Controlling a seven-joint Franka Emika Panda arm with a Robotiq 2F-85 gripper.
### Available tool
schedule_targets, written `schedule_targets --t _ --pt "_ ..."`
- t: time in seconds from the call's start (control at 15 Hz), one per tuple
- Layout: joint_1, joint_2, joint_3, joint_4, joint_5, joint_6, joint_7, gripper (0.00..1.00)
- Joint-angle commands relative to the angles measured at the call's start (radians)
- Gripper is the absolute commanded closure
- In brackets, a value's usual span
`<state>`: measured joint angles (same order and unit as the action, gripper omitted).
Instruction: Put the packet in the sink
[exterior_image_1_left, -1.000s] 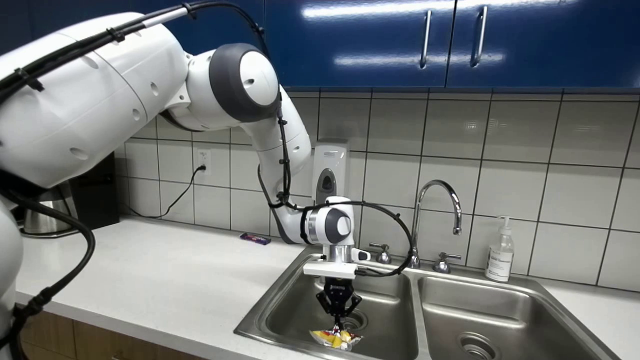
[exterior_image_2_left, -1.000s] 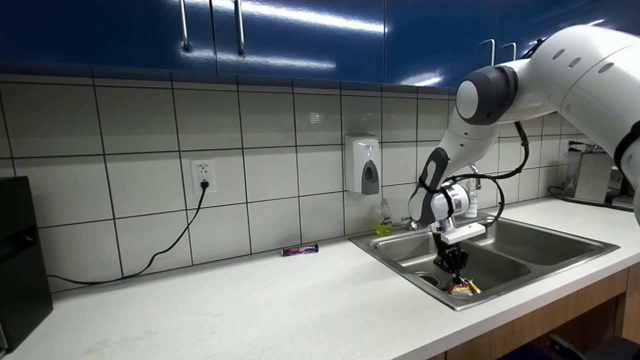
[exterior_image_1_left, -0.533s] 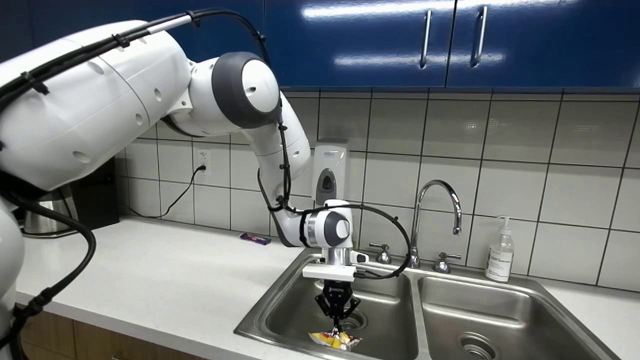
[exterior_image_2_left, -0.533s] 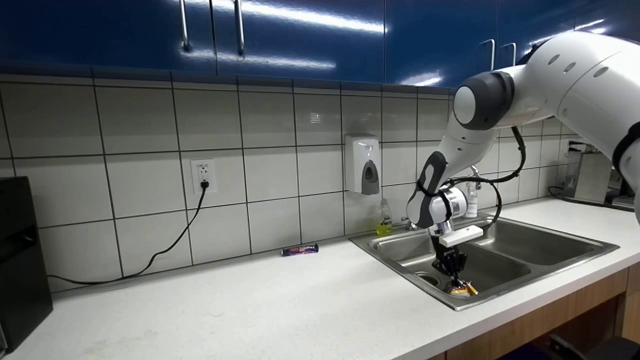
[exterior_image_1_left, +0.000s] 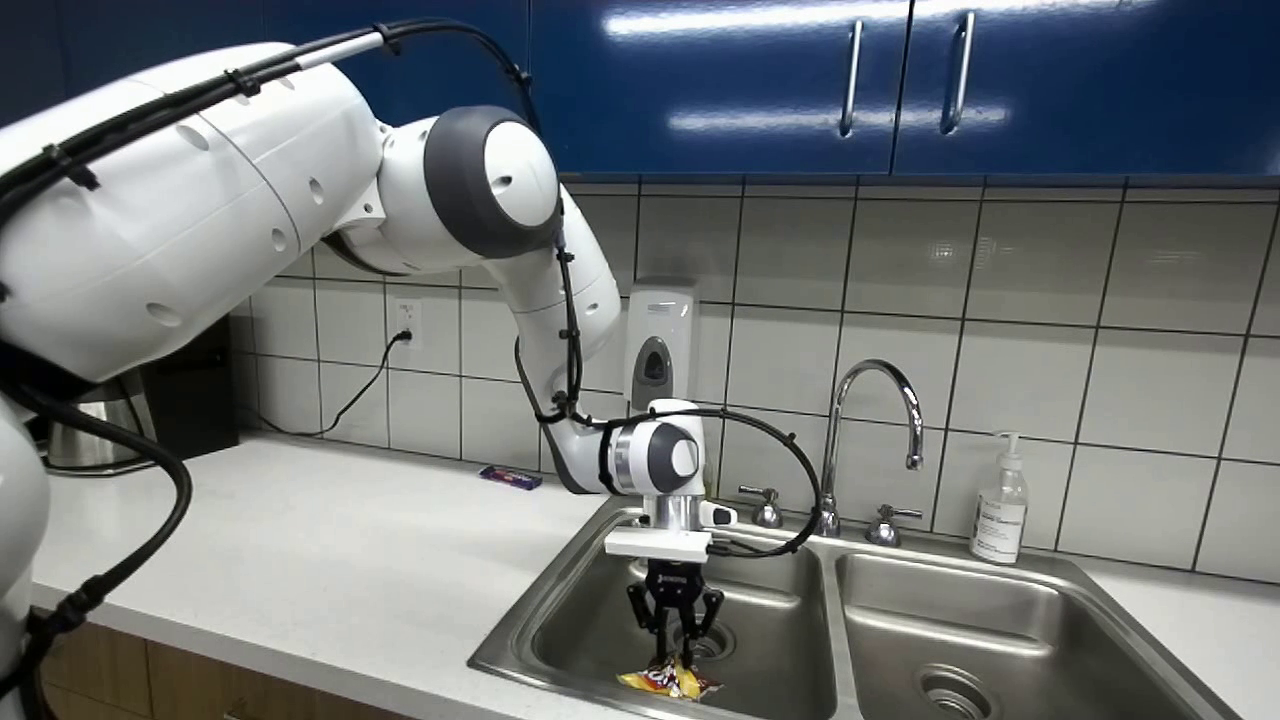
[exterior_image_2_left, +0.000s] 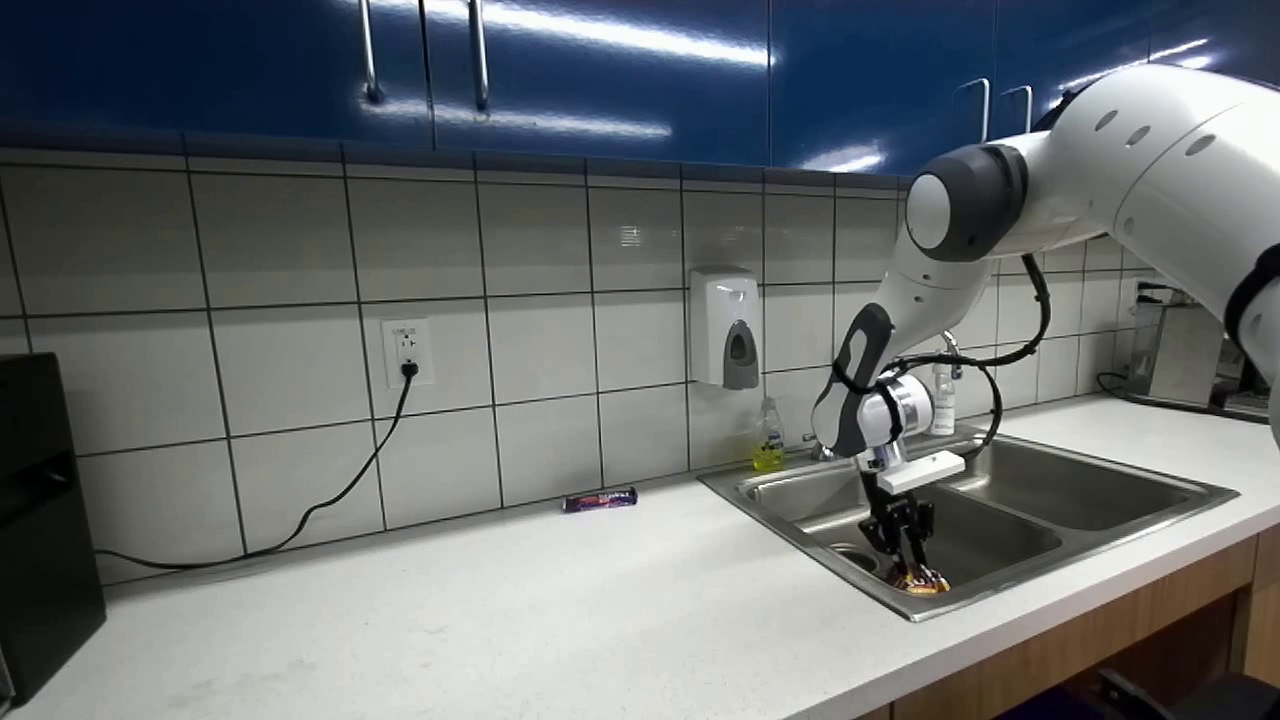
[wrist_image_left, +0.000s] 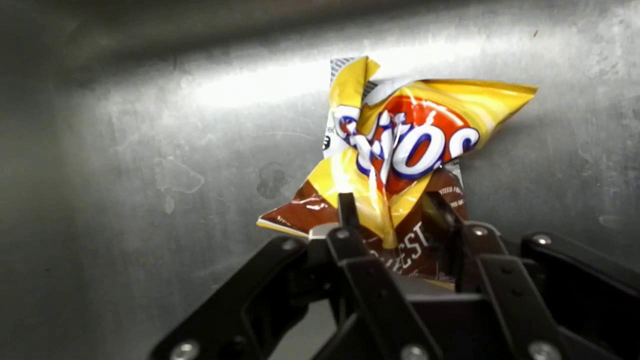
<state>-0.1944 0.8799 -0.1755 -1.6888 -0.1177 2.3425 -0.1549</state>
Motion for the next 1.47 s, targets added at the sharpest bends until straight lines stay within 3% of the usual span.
schedule_targets --t 0.0,0.27,0.67,1.4 --pt "0.002 -0.051 0.008 -0.022 -0.002 -0.004 0.026 0.3" --pt "0.011 -0.117 0.014 -0.062 0.002 0.008 0.042 0.01" --pt "0.038 -0.239 0.021 -0.157 0.01 0.021 0.082 0.0" --pt "0.095 -0.554 0.026 -0.439 0.0 0.012 0.128 0.0"
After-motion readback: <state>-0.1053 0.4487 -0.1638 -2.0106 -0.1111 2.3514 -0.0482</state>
